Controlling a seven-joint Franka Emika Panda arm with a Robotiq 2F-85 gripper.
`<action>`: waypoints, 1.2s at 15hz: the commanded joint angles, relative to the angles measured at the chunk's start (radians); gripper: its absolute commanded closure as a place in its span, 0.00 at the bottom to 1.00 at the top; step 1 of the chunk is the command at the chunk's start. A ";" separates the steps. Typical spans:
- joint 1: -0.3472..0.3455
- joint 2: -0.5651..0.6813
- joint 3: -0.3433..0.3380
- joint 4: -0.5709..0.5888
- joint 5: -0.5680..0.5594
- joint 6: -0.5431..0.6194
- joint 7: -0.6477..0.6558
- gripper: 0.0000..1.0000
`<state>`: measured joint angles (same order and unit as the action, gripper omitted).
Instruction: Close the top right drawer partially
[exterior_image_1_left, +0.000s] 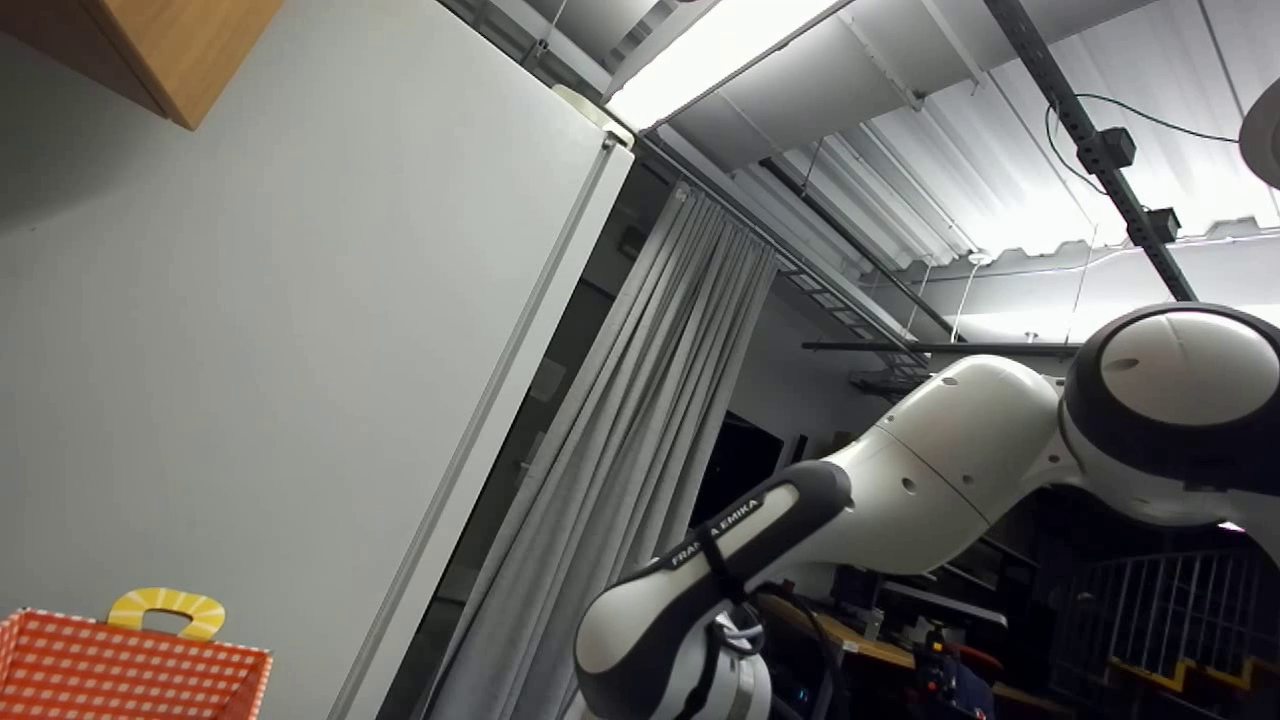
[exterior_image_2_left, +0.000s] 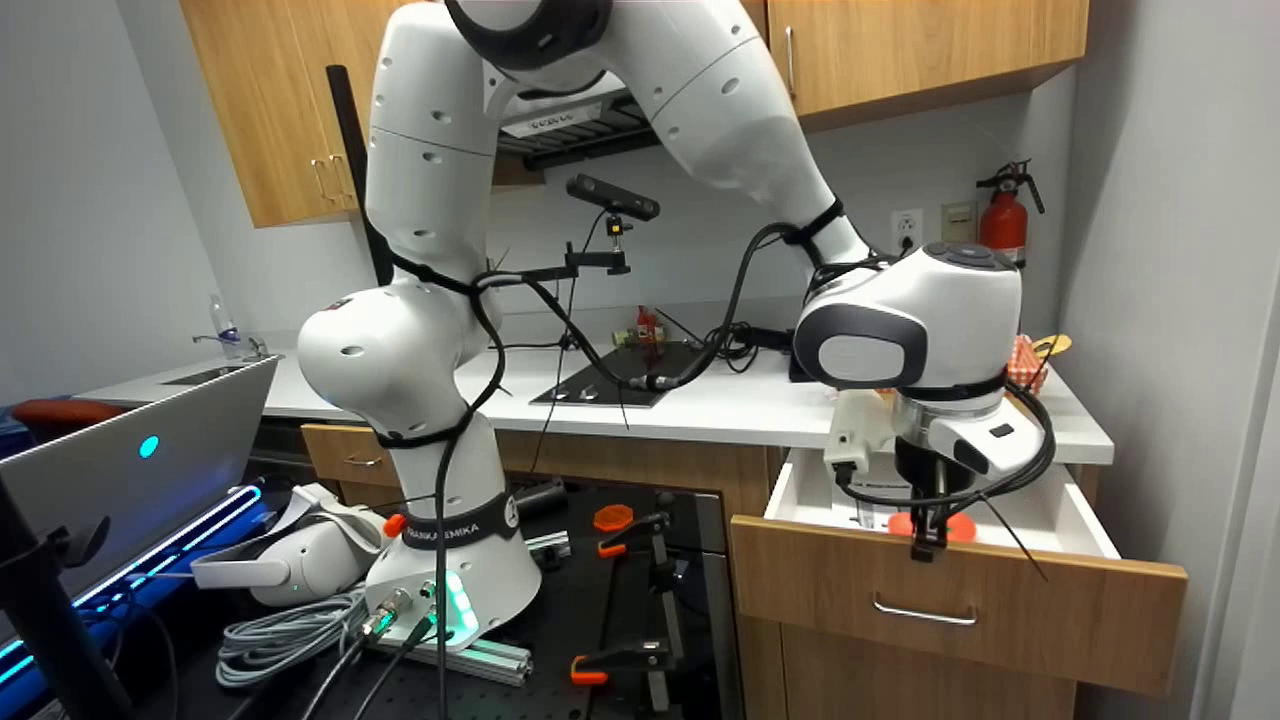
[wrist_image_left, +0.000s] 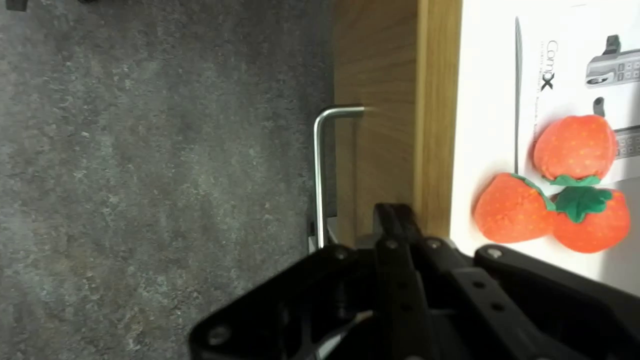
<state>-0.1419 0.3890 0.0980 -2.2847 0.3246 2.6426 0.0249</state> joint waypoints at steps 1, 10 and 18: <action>0.013 0.031 0.080 0.038 0.115 0.034 -0.053 1.00; -0.051 -0.048 0.153 0.087 0.313 -0.029 -0.249 1.00; -0.051 -0.201 0.079 0.072 0.494 -0.162 -0.456 1.00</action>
<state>-0.1965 0.2623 0.2092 -2.1929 0.7539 2.5572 -0.3491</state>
